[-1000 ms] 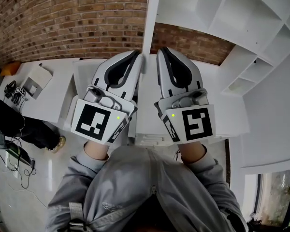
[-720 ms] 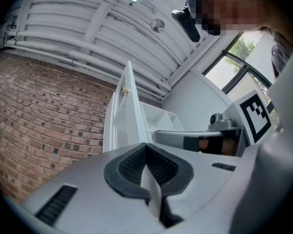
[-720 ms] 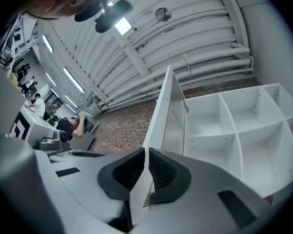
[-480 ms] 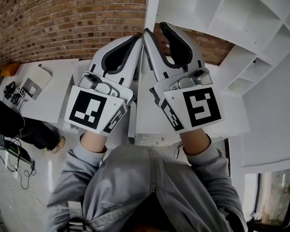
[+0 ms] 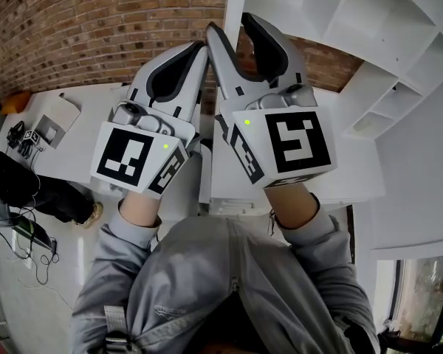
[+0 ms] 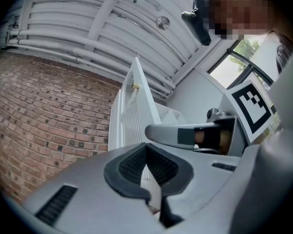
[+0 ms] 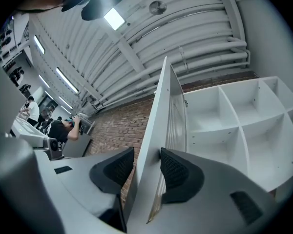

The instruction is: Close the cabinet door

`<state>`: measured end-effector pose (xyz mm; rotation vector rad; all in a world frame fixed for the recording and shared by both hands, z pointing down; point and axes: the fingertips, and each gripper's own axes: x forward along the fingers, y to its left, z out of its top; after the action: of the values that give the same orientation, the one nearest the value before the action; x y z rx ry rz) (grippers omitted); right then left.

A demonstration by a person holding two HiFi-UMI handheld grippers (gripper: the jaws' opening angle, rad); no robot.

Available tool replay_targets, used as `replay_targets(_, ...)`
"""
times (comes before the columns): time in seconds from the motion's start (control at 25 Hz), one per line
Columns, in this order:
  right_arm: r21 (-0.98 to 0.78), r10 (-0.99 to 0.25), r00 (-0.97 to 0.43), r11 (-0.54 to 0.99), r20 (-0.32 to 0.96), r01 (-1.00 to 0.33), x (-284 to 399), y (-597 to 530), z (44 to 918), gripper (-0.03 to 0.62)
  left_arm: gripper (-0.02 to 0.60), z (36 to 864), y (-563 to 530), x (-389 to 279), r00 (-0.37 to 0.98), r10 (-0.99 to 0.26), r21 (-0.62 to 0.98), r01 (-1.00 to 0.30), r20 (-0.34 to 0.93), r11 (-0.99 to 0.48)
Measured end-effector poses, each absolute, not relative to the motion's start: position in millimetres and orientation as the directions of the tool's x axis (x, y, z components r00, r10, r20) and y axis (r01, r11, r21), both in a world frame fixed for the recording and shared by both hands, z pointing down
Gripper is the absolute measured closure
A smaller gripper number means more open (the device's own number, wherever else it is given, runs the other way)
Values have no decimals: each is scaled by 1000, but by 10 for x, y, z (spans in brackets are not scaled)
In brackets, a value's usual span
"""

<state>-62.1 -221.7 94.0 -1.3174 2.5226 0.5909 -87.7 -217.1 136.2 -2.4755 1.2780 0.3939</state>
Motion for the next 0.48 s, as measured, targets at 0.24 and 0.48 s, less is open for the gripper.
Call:
replay_targets(0.24, 225, -746, -524, 474, -410, -851, -645, -2349, 950, 415, 575, 1442, -2250, -886, 561, -739, -150, -822, -374, -549)
replay_targets(0.48, 250, -744, -512, 447, -429, -859, -671, -2387, 946, 401, 575, 1489, -2326, -828, 576, -734, -142, -811, -360, -567)
